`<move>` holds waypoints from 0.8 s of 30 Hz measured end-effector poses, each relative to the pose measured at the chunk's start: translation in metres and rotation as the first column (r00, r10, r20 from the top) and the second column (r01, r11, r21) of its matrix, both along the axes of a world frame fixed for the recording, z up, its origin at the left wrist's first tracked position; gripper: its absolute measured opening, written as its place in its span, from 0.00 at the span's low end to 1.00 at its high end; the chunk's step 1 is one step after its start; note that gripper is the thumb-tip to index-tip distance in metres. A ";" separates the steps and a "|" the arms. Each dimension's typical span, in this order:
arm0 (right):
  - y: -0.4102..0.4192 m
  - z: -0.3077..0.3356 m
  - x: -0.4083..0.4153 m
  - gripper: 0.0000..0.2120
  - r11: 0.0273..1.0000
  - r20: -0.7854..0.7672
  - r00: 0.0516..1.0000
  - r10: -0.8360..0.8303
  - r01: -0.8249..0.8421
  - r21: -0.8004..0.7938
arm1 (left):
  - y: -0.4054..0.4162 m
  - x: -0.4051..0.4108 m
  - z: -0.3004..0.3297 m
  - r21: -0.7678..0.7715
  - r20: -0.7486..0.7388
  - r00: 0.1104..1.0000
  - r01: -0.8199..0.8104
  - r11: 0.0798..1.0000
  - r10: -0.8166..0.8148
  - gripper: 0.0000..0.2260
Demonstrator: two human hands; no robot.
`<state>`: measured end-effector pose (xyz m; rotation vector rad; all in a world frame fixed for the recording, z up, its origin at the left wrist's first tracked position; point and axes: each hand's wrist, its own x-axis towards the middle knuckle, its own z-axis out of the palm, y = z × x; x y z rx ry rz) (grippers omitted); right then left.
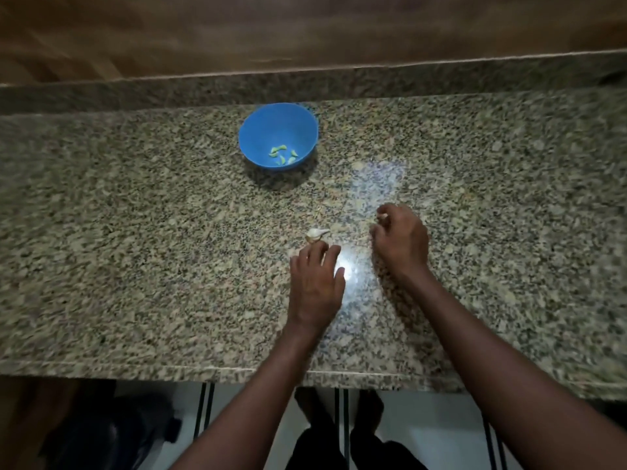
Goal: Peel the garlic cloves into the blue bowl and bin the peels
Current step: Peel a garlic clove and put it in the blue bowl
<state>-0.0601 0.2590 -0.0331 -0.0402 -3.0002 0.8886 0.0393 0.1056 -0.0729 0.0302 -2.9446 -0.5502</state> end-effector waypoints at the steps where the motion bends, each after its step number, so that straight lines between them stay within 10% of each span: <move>1: -0.002 0.000 -0.006 0.08 1.000 0.004 1.000 0.018 -0.018 0.012 | 0.000 0.001 -0.001 -0.008 0.002 1.000 0.005 1.000 -0.005 0.17; 14: -0.092 0.061 -0.098 0.02 0.939 -0.161 0.962 0.219 -0.253 -0.234 | 0.003 -0.001 0.004 -0.054 0.062 0.998 0.028 0.998 -0.024 0.19; 24: -0.176 0.078 -0.165 0.08 0.919 -0.105 0.913 0.395 -0.391 0.057 | 0.005 -0.003 0.003 -0.053 0.042 0.999 0.024 0.998 -0.022 0.20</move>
